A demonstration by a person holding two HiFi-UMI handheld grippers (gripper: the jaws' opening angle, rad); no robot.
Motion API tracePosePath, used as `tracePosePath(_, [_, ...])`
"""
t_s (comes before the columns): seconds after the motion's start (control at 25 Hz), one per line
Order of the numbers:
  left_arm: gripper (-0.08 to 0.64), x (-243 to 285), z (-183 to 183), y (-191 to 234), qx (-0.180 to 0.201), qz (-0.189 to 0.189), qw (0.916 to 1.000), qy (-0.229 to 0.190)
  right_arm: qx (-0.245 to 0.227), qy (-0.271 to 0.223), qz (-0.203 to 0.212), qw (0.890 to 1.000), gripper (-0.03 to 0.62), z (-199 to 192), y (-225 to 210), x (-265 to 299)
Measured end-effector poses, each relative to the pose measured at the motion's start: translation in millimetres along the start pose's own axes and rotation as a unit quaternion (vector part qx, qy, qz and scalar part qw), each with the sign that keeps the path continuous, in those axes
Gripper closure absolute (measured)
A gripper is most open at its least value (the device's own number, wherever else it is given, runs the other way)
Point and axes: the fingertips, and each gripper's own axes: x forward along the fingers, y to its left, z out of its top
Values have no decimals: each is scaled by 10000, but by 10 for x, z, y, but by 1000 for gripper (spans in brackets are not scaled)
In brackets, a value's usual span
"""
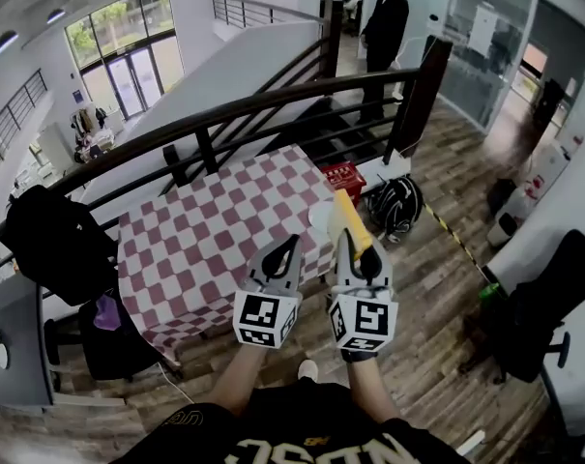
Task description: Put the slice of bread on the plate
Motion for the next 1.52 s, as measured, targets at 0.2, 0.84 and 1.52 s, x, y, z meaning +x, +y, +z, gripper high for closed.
tracePosePath(0.2, [540,307,-373,-95,-286,181,9992,207,429,270,-3,9987,489,-412,-421,227])
tracePosePath(0.84, [540,1017,-1264,94,-408,113,9935,1061,858,1531,-168,9843,489,-1556,-868,710])
tracePosePath(1.52, [540,1876,-2442,636,-821,-247,9724,2171,1315,3016,-475,9431,489,-2971,-1041,1648])
